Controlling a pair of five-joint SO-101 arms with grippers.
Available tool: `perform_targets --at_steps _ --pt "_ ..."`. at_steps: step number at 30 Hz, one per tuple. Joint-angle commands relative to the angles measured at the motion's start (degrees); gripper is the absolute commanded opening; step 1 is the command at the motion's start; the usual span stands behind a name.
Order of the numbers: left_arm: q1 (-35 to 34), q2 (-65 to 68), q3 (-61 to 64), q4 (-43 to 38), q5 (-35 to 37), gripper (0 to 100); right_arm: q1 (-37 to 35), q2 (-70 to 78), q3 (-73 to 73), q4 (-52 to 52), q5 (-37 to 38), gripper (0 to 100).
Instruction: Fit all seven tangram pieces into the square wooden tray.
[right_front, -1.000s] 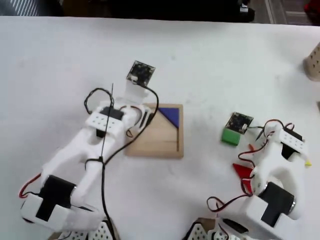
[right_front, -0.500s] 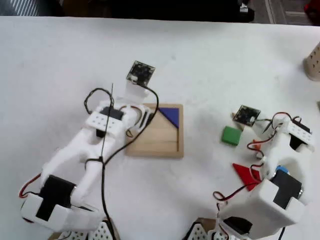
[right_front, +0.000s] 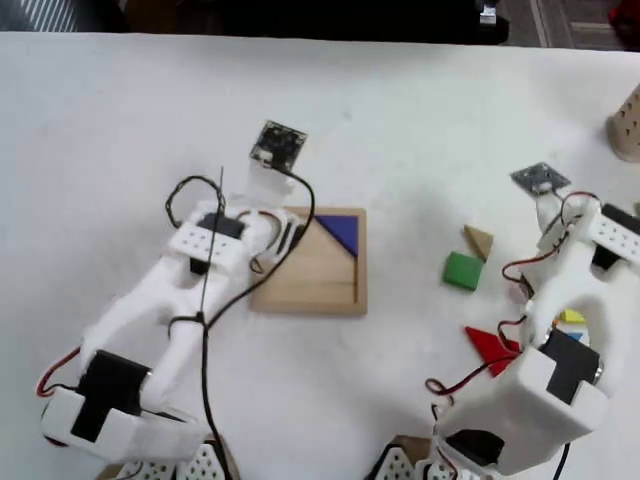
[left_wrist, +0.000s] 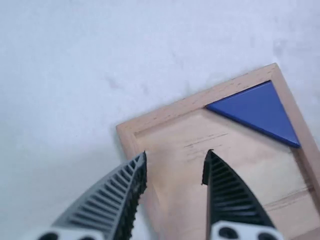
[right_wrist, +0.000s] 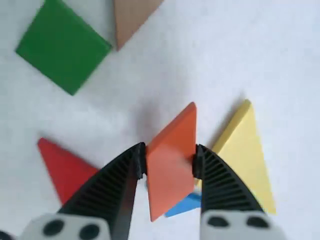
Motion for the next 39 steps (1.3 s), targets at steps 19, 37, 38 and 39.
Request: perform_targets --at_steps 19,37,38,39 --pt "-18.9 -3.3 -0.5 -0.3 -1.2 19 -44.8 -14.0 -7.4 19.1 -52.7 8.0" --pt "-20.9 -2.9 -0.8 -1.3 -1.2 19 -60.4 9.6 -14.8 -1.7 -68.8 9.3" --pt "-20.9 -2.9 -0.8 -1.3 -1.2 19 -60.4 9.9 -16.2 -0.8 -69.7 10.9" --pt "-20.9 -2.9 -0.8 -1.3 -1.2 19 -60.4 10.0 -17.2 0.0 -70.9 13.5"
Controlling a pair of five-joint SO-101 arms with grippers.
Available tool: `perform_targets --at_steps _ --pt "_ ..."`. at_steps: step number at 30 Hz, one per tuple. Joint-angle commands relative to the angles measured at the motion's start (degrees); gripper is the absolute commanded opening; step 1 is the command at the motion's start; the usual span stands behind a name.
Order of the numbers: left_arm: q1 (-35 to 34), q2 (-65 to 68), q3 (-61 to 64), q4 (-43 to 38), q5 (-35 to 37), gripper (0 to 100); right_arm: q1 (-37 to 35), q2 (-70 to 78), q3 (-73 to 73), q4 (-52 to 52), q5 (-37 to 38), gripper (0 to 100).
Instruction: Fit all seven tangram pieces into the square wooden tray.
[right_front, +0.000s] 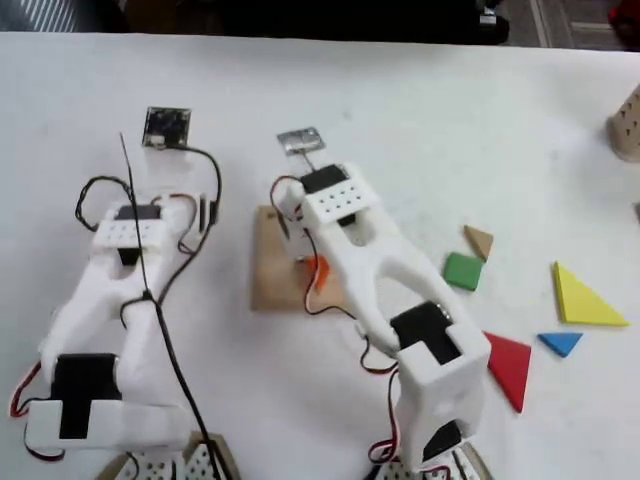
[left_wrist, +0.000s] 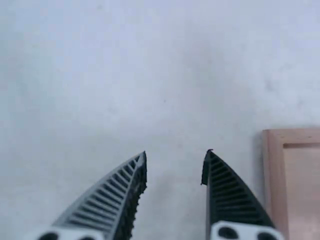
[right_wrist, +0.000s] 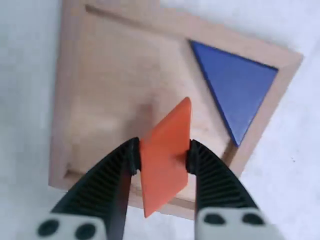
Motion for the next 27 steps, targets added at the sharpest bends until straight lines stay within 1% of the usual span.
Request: perform_targets --at_steps 1,4,6,10,13,15,17,19,20,22,24,26,27 --pt "-0.3 -2.9 -0.8 -1.4 -1.2 19 -0.5 -0.8 -5.6 2.6 -4.0 16.5" --pt "-0.2 -2.9 -0.8 -1.4 -1.2 19 -0.9 -0.7 -5.5 2.8 -4.0 25.2" --pt "-0.2 -2.9 -0.8 -1.4 -1.2 19 -1.2 -0.7 -4.7 2.8 -2.5 28.2" --pt "1.1 -2.9 -0.4 -1.4 -1.2 19 -1.5 -0.8 -3.9 3.9 -1.8 28.3" --pt "1.9 -2.9 -0.4 -1.4 -1.2 19 1.1 -1.9 -4.5 7.3 -1.3 28.0" --pt "2.9 -3.0 -0.3 -1.0 -1.2 19 4.4 -2.9 -5.3 9.7 1.1 23.3" --pt "3.8 -3.2 0.0 -1.0 -1.2 19 8.9 -4.0 -5.3 11.2 2.3 14.6" --pt "4.9 -3.3 0.8 -1.0 -1.2 19 13.1 -4.4 -5.2 12.9 2.6 3.5" --pt "5.7 -3.4 1.0 -1.0 -1.2 19 15.1 -4.3 -5.2 13.5 2.6 0.5" --pt "7.1 -3.4 1.1 -0.9 -1.2 18 18.6 -4.4 -4.0 14.3 3.7 3.3" --pt "8.4 -3.4 0.5 0.4 -1.2 11 21.3 -5.1 -1.4 12.6 5.1 1.7" --pt "10.1 -3.5 0.4 0.8 -1.2 2 23.5 -6.0 1.8 9.8 5.1 1.8" --pt "10.9 -3.9 0.4 1.1 -1.2 2 24.4 -6.6 3.5 8.1 5.1 1.8"
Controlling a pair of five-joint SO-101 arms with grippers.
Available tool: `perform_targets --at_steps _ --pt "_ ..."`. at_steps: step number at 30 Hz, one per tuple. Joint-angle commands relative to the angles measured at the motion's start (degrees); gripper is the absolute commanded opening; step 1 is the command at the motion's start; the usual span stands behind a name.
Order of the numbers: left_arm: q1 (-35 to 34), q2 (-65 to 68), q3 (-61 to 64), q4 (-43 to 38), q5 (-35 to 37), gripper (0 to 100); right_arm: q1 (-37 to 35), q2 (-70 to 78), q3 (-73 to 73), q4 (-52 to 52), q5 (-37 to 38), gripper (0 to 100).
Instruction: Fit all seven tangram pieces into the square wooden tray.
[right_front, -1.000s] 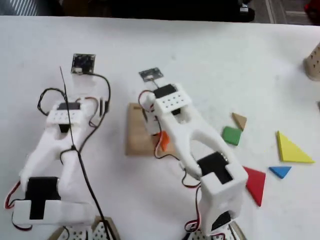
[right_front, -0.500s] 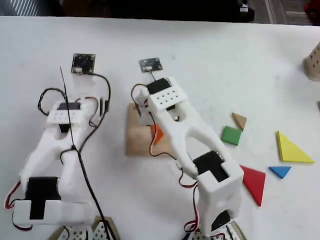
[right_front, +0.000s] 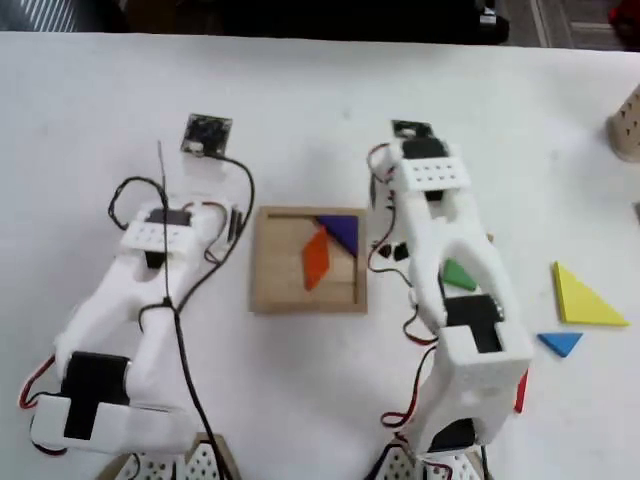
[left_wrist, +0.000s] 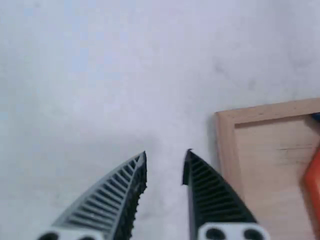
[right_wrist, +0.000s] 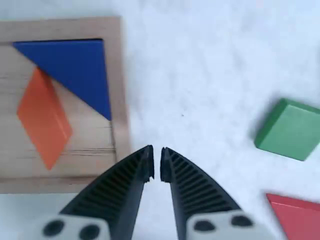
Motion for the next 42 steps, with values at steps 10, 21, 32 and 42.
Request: perform_targets --at_steps 10,21,32,42 --pt "28.2 -15.7 8.2 0.5 -1.2 2 8.8 -7.3 10.9 -15.4 1.5 1.8" --pt "35.3 -4.4 12.3 -14.9 12.9 2 8.6 -4.7 10.7 -15.4 1.6 1.8" --pt "30.5 -4.3 12.5 -6.2 8.7 2 8.5 -4.4 10.6 -15.5 1.6 1.8" --pt "28.4 -4.4 11.9 -3.7 8.4 2 8.7 -4.4 11.0 -15.5 1.6 1.8"
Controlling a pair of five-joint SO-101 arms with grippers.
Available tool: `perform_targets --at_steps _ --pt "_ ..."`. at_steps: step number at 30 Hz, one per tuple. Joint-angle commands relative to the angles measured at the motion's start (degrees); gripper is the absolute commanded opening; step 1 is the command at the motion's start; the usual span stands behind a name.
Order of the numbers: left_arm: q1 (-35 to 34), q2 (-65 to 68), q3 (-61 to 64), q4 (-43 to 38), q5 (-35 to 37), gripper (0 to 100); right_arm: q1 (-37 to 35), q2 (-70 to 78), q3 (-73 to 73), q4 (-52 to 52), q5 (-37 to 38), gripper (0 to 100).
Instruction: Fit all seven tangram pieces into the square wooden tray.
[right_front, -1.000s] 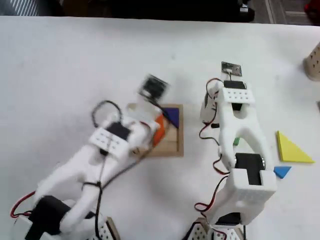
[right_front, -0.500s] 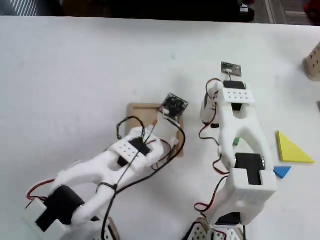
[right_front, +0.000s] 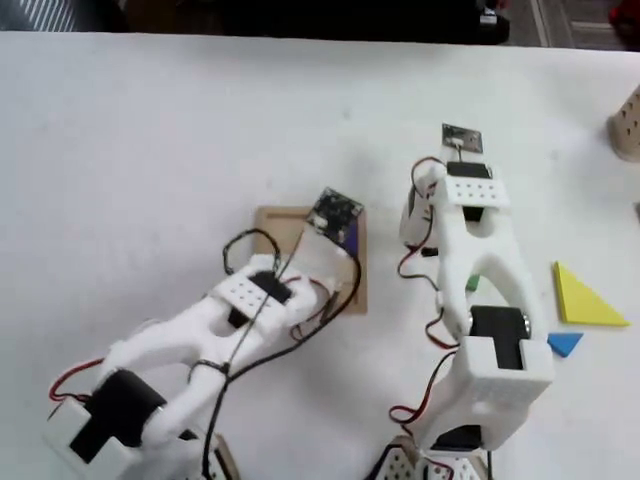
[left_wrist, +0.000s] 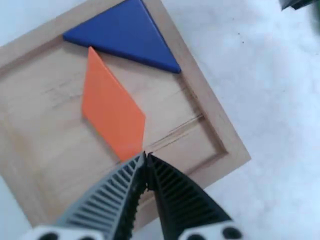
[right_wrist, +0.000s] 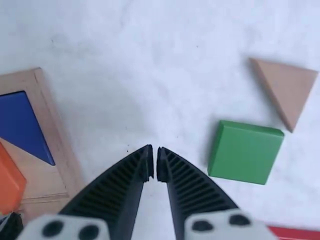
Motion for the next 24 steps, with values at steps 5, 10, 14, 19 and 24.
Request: perform_targets --at_steps 5,10,14,19,24 --pt "-8.7 0.1 -2.7 4.0 -1.9 2 0.5 -0.2 -0.3 -0.7 1.1 1.8" --pt "-13.7 -0.2 -3.1 3.6 -2.0 2 0.7 -0.2 0.6 -1.3 1.1 1.8" --pt "-16.1 -0.3 -3.1 0.3 -1.9 2 0.7 -0.3 1.1 -1.9 1.1 1.8" --pt "-15.8 -0.4 -3.0 0.2 -1.8 2 0.7 -0.3 1.1 -1.9 1.1 1.8" --pt "-13.4 -4.1 -2.4 0.4 -1.8 2 0.7 -0.3 1.1 -1.9 1.1 1.8"
